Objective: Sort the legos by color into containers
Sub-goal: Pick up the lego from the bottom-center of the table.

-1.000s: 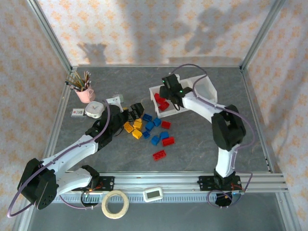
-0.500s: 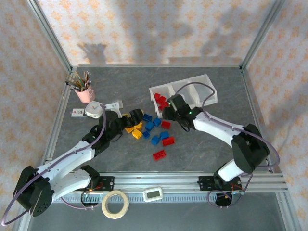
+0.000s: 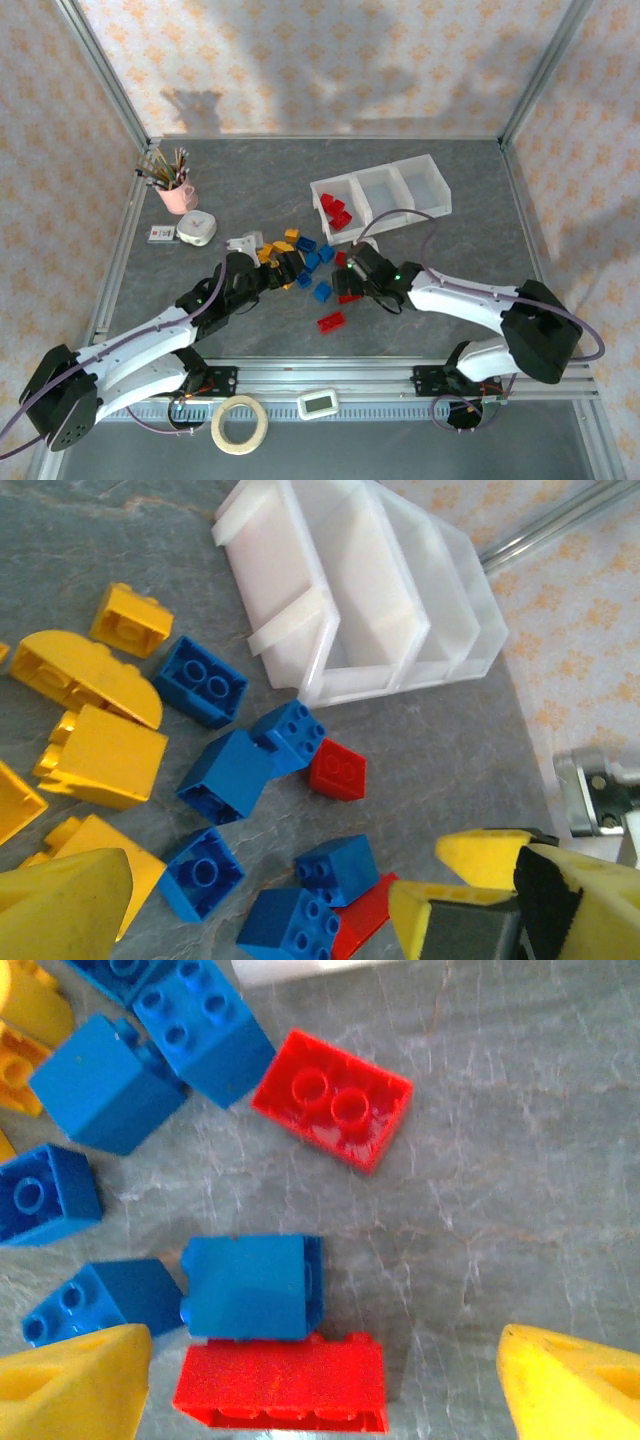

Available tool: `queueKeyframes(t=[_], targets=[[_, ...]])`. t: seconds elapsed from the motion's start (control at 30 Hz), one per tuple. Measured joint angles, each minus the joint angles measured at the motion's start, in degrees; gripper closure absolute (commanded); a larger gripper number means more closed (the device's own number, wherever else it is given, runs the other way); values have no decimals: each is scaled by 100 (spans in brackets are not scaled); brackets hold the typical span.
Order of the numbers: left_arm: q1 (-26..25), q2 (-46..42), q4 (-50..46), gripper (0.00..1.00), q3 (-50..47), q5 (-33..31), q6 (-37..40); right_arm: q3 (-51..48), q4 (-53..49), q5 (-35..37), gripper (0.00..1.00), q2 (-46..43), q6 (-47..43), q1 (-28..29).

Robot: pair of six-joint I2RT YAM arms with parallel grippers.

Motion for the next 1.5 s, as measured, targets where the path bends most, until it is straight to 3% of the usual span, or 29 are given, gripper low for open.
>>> queueKeyframes(t=[0.2, 0.63, 0.97, 1.37, 1.5], targets=[[0, -129, 0, 1, -33, -114, -101, -382, 251, -118, 6, -140, 17, 157], [0, -269, -22, 1, -35, -330, -111, -483, 684, -129, 7, 273, -33, 343], [0, -269, -46, 1, -35, -354, -111, -470, 778, -103, 15, 555, -116, 343], [0, -269, -50, 1, -35, -444, -109, -455, 817, 26, 39, 634, -151, 343], [0, -269, -90, 1, -33, -455, -94, -448, 758, 114, 41, 549, -146, 343]])
